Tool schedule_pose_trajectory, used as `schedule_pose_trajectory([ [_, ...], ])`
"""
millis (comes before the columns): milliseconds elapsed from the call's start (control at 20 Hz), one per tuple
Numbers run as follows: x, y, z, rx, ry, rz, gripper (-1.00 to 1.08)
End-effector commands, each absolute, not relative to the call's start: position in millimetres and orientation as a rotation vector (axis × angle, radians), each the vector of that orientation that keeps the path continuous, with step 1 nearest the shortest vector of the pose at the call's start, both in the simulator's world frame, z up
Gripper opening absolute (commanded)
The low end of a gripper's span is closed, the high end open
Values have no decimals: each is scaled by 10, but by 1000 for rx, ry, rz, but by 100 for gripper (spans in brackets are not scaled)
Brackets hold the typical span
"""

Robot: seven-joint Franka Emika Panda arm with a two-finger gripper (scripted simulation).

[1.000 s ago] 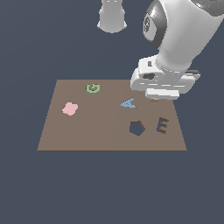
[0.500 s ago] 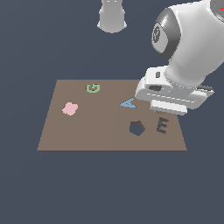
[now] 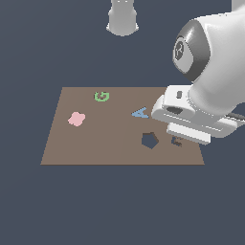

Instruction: Insert a designated object into the corresponding slot on a board.

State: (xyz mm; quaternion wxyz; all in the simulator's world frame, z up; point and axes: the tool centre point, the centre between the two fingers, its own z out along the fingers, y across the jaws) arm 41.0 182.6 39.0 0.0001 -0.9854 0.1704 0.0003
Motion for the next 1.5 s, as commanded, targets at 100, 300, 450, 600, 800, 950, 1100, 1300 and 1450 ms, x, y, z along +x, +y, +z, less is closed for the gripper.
schedule_pose_trajectory([
  [100,541,1824,398,-3087,584,1,-100],
  [300,604,1820,402,-3082,607,1,-100],
  [450,623,1818,402,-3081,614,1,-100],
  [600,622,1816,402,-3081,613,1,-100],
  [800,621,1812,351,-3082,613,1,-100],
  [950,621,1811,302,-3082,612,1,-100],
  [1100,621,1811,302,-3082,612,1,100],
  [1300,621,1811,302,-3082,612,1,100],
  [1450,621,1811,302,-3082,612,1,100],
])
